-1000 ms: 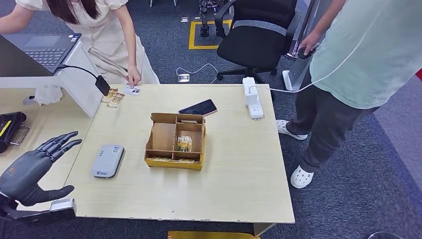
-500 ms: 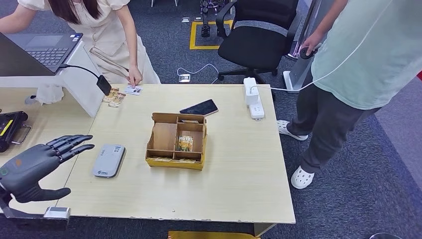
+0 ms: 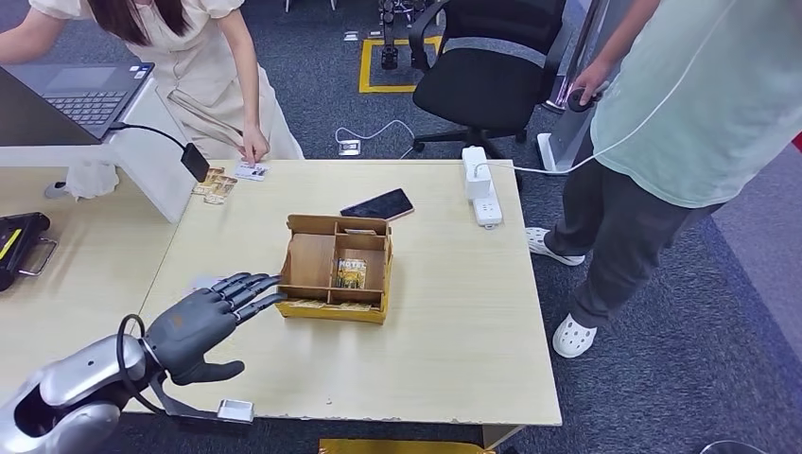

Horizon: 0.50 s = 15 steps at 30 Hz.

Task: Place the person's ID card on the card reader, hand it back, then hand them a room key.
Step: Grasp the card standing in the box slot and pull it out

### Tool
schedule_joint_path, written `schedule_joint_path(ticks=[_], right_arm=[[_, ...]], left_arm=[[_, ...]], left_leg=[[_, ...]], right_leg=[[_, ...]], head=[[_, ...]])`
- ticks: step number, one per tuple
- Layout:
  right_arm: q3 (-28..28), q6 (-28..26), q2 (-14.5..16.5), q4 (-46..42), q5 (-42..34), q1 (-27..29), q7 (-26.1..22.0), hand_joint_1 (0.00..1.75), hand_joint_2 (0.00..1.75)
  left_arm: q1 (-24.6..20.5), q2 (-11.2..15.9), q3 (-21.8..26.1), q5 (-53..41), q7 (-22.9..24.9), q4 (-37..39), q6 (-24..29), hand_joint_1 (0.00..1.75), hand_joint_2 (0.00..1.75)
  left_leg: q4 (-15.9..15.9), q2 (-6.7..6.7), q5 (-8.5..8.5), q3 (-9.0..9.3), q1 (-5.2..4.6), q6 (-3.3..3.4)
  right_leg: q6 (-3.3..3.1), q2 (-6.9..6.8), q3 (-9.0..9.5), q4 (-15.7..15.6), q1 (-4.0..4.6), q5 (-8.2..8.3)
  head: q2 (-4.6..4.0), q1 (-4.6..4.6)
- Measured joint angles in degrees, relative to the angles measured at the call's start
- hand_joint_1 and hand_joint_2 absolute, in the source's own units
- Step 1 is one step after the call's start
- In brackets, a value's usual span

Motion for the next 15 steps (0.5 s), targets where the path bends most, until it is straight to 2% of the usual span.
schedule_joint_path(ticks=[2, 6, 15], right_arm=[[0.0, -0.1, 0.05, 0.0, -0.08, 0.03, -0.02, 0.0, 1.75], [0.0, -0.18, 0.11, 0.0, -0.29, 0.17, -0.05, 0.0, 1.75], [0.0, -0.2, 0.2, 0.01, -0.88, 0.77, -0.07, 0.0, 1.75]], left_arm=[[0.13, -3.48, -1.59, -2.56, 1.12, 1.95, 2.23, 0.0, 1.75], [0.25, -8.54, -2.73, -4.9, 3.15, 4.43, 3.72, 0.0, 1.75], [1.74, -16.83, -2.9, -9.4, 7.25, 8.14, 4.9, 0.0, 1.75]], left_leg=[[0.0, 0.0, -0.01, -0.01, 0.0, 0.01], [0.0, 0.01, -0.01, -0.01, 0.0, 0.01], [0.0, 0.01, -0.01, -0.01, 0.0, 0.01]], right_leg=[[0.0, 0.0, -0.01, -0.01, 0.0, 0.0], [0.0, 0.0, 0.0, -0.01, 0.0, 0.0], [0.0, -0.01, 0.0, -0.01, 0.0, 0.0]], head=[[-0.01, 0.0], [-0.01, 0.0], [-0.01, -0.03]])
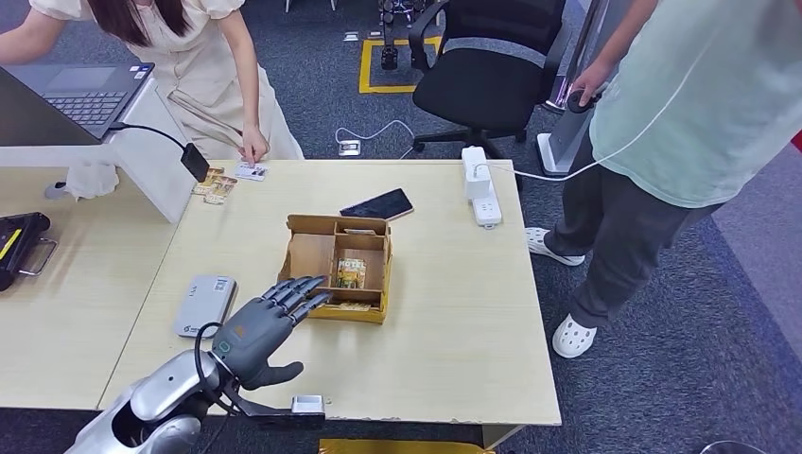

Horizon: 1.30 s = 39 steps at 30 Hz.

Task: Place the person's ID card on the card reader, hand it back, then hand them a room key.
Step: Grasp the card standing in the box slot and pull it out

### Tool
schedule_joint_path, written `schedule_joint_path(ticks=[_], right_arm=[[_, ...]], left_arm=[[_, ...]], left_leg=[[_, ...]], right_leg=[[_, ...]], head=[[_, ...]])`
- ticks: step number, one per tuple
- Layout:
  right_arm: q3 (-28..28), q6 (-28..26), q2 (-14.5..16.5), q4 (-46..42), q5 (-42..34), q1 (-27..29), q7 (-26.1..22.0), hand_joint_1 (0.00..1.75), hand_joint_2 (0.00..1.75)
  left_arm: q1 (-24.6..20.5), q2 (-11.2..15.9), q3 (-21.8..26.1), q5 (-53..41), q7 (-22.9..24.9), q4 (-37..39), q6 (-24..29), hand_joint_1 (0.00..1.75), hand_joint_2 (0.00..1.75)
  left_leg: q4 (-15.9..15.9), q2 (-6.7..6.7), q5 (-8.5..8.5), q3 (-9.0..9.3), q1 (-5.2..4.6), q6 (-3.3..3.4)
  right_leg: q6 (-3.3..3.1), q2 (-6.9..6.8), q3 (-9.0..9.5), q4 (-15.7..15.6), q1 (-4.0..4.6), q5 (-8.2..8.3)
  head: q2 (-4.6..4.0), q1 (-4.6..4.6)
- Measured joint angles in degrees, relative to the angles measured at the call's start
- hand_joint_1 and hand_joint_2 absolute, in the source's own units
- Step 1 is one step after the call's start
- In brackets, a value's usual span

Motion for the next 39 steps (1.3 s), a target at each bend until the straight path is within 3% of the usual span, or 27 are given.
schedule_joint_path(ticks=[6, 14, 30, 39], right_arm=[[0.0, 0.0, 0.2, -0.01, 0.02, 0.14, 0.01, 0.0, 1.75], [-0.02, 0.0, 0.25, 0.0, 0.4, 0.22, 0.07, 0.0, 1.75], [-0.02, 0.0, 0.25, -0.01, 0.72, 0.29, 0.07, 0.0, 1.75], [-0.04, -0.2, 0.27, -0.02, 0.68, 0.53, 0.09, 0.0, 1.75]], left_arm=[[0.8, -5.92, 1.33, -4.63, 3.27, 4.25, 0.35, 0.0, 1.75], [1.02, -10.86, 3.87, -10.74, 5.25, 8.84, 0.46, 0.0, 1.75], [1.06, -13.05, 5.2, -11.2, 5.44, 11.36, 0.53, 0.0, 1.75], [1.48, -14.75, 6.89, -16.29, 7.27, 11.52, 1.27, 0.0, 1.75]], left_leg=[[0.0, 0.0, 0.0, -0.01, 0.0, 0.0], [0.0, 0.0, 0.0, 0.0, 0.0, 0.0], [0.0, 0.0, 0.0, 0.0, 0.0, 0.0], [0.0, 0.0, 0.0, -0.01, 0.0, 0.0]], right_leg=[[0.0, 0.0, 0.0, 0.0, -0.01, 0.0], [0.0, 0.0, 0.0, 0.0, 0.0, 0.0], [0.0, 0.0, 0.0, 0.0, 0.0, 0.0], [0.0, 0.0, 0.0, 0.0, 0.0, 0.0]], head=[[-0.01, 0.0], [0.0, 0.0], [-0.01, 0.0], [-0.01, -0.01]])
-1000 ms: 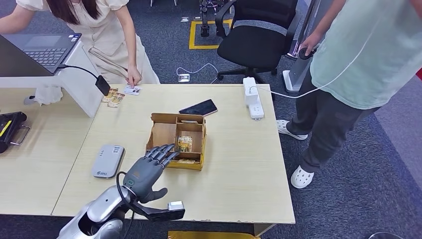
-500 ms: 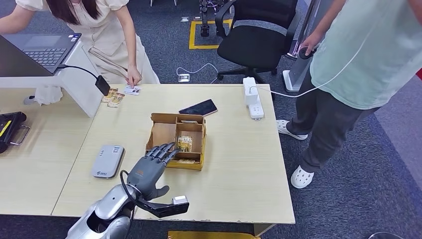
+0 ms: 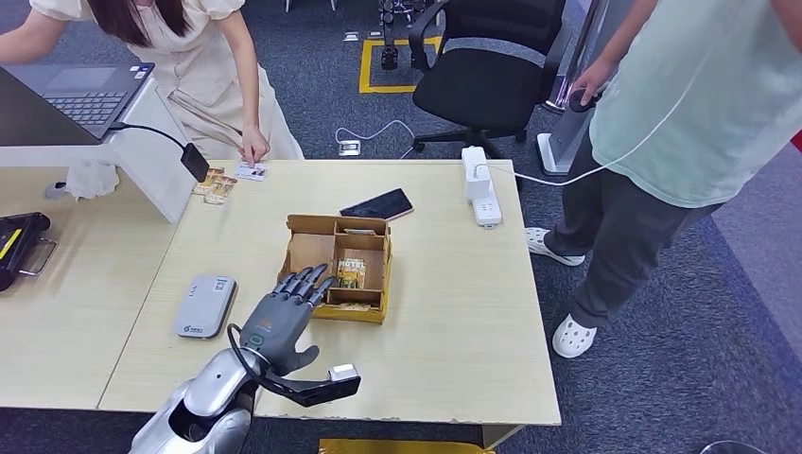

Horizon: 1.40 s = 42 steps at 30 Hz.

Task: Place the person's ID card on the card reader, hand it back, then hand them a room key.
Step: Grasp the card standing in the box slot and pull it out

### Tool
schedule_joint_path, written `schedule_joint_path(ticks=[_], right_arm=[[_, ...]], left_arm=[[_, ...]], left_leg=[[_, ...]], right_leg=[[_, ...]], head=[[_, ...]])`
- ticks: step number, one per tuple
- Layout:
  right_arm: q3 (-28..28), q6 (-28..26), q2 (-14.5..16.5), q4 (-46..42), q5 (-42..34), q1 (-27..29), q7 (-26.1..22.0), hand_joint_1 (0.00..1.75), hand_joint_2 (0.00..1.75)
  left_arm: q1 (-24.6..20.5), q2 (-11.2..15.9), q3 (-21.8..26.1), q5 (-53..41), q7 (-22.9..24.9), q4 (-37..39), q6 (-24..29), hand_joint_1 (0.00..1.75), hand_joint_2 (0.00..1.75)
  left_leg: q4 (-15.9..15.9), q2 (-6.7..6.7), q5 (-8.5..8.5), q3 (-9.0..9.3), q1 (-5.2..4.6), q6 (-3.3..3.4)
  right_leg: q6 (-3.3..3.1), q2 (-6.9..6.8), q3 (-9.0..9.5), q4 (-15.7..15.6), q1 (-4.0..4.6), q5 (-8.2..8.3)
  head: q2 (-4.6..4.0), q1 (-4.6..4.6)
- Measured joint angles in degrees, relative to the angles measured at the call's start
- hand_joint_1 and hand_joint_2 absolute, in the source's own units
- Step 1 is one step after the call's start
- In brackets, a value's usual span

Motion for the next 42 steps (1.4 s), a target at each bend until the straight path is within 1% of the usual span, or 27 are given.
schedule_joint_path(ticks=[7, 14, 18, 23, 30, 37, 42], right_arm=[[-0.33, -0.38, 0.02, -0.01, 0.04, 0.17, -0.02, 0.0, 1.75], [-0.86, -0.48, 0.06, -0.01, 0.22, 0.36, -0.07, 0.0, 1.75], [-0.95, -0.52, 0.07, -0.01, 0.28, 0.4, -0.07, 0.0, 1.75], [-1.13, -0.5, 0.07, -0.01, 0.36, 0.4, -0.07, 0.0, 1.75], [-1.28, -0.48, 0.07, -0.01, 0.36, 0.39, -0.1, 0.0, 1.75], [-1.37, -0.48, 0.07, -0.01, 0.38, 0.39, -0.09, 0.0, 1.75], [-1.48, -0.47, 0.07, -0.01, 0.42, 0.38, -0.16, 0.0, 1.75]], left_arm=[[0.59, -1.43, 2.87, -2.08, -0.02, 0.0, 0.14, 0.0, 1.75], [1.2, -3.13, 6.43, -5.49, 1.78, -0.02, 0.47, 0.0, 1.75], [1.71, -4.2, 8.15, -6.39, 1.85, -0.02, 0.4, 0.0, 1.75], [2.01, -4.87, 10.26, -7.46, 2.1, -0.01, 0.32, 0.0, 1.75], [2.11, -5.42, 11.88, -9.49, 2.92, 0.19, 0.17, 0.0, 1.75], [2.12, -5.78, 12.74, -9.47, 2.02, 0.24, 0.05, 0.0, 1.75], [2.12, -5.79, 12.85, -7.06, -0.69, 0.36, -0.8, 0.0, 1.75]], left_leg=[[0.0, 0.0, 0.0, 0.0, 0.0, 0.0], [0.0, 0.0, 0.0, 0.0, 0.0, 0.0], [0.0, 0.0, 0.0, -0.01, 0.0, 0.0], [0.0, 0.0, 0.0, -0.01, 0.0, 0.0], [0.0, 0.0, 0.0, -0.01, 0.0, 0.0], [0.0, 0.0, 0.0, 0.0, 0.0, 0.0], [0.0, 0.0, 0.0, -0.01, 0.0, 0.0]], right_leg=[[0.0, 0.0, 0.0, 0.0, 0.0, 0.0], [0.0, -0.01, 0.0, 0.0, 0.0, 0.0], [0.0, -0.01, 0.0, 0.0, 0.0, 0.0], [0.0, -0.01, 0.0, 0.0, 0.0, 0.0], [0.0, -0.01, 0.0, 0.0, 0.0, 0.0], [0.0, -0.01, 0.0, 0.0, 0.0, 0.0], [0.0, -0.01, 0.0, 0.0, 0.0, 0.0]], head=[[0.02, 0.0], [0.0, 0.0], [0.0, 0.01], [0.01, -0.01], [0.01, 0.01], [0.01, 0.01], [0.01, 0.0]])
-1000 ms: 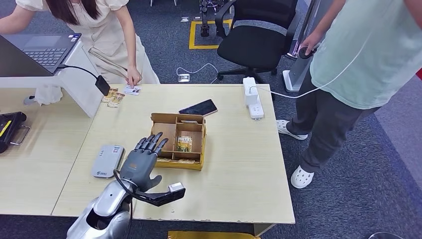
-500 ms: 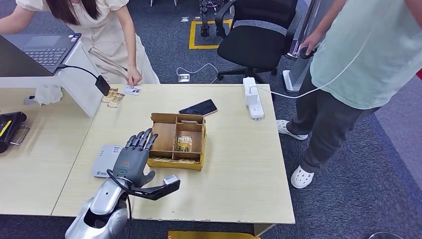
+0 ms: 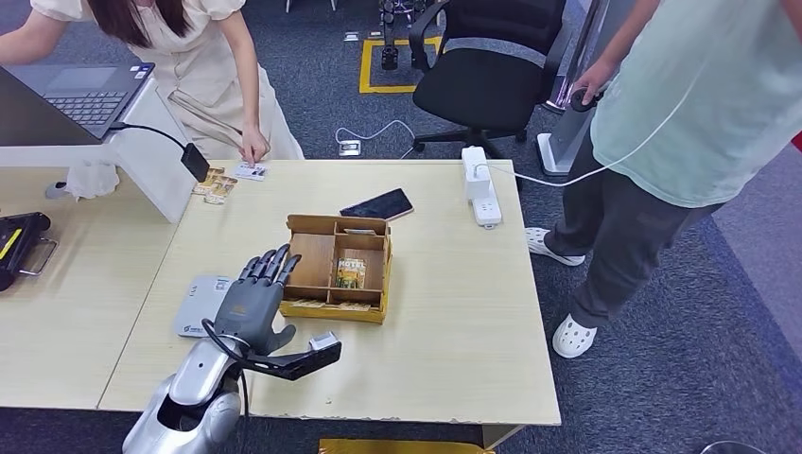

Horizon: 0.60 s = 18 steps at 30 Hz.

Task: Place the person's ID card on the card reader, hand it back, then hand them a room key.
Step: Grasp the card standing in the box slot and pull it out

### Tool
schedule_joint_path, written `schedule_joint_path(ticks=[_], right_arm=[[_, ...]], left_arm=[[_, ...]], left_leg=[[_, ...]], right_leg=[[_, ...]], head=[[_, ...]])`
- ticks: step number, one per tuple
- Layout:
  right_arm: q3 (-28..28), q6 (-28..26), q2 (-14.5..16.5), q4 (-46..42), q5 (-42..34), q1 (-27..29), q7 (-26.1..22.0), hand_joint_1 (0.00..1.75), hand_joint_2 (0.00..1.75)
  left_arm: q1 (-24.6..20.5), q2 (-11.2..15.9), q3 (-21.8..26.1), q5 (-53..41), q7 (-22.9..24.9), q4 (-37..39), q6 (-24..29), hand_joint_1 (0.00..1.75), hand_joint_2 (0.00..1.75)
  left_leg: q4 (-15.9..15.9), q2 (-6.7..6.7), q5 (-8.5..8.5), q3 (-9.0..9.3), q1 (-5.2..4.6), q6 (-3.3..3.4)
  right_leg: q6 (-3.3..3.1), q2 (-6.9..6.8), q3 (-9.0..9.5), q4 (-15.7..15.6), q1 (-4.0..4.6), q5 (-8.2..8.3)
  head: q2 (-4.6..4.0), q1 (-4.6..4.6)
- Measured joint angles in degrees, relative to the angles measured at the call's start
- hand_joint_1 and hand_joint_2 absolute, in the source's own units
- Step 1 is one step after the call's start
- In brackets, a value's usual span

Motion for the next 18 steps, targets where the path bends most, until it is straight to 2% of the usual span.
schedule_joint_path(ticks=[18], right_arm=[[-0.38, 0.01, 0.0, 0.0, 0.0, 0.0, -0.01, 0.0, 1.75]], left_arm=[[0.0, 0.11, 0.0, 0.53, -0.59, 0.09, -0.05, 0.0, 1.75]], left_leg=[[0.0, 0.0, 0.0, 0.0, 0.0, 0.0]], right_leg=[[0.0, 0.0, 0.0, 0.0, 0.0, 0.0]], head=[[-0.01, 0.01]])
